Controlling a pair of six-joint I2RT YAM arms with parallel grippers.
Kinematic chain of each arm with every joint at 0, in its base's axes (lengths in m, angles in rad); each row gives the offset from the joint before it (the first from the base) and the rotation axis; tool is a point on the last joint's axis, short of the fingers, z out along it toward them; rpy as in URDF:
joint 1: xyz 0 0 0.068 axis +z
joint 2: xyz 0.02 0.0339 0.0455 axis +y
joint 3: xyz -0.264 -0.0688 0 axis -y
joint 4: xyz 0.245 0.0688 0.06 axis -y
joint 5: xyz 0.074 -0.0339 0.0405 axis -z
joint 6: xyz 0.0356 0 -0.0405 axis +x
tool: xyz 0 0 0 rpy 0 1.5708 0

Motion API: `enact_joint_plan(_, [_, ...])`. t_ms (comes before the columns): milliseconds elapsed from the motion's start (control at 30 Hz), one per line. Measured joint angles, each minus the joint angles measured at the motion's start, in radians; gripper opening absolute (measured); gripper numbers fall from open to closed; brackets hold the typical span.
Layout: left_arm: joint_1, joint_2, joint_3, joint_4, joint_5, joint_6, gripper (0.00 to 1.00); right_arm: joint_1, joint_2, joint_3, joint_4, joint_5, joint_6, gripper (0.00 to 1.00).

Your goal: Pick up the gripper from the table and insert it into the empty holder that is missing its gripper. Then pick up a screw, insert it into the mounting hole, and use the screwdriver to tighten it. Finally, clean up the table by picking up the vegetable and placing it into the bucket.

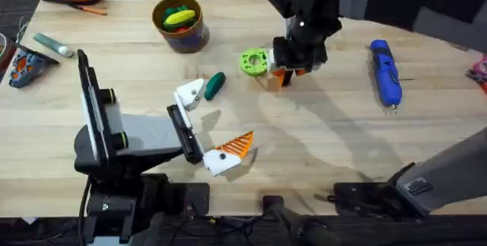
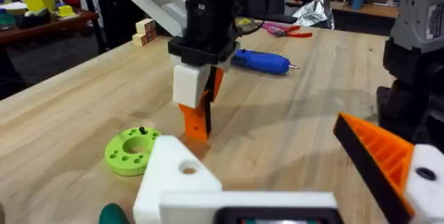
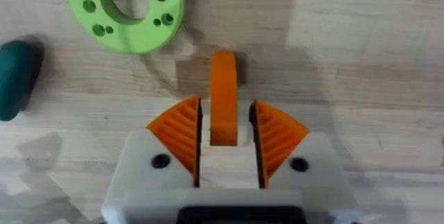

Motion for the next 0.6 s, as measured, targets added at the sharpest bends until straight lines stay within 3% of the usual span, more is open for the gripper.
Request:
enact_joint_plan(333, [0.000, 0.000, 0.000, 0.000, 0.000, 0.000, 0.985, 0.000, 0.000, 0.000, 0.000, 0.000, 0.000, 0.269])
enact_joint_plan(600, [0.000, 0.000, 0.000, 0.000, 0.000, 0.000, 0.986, 0.000, 0.000, 0.000, 0.000, 0.000, 0.000, 0.241])
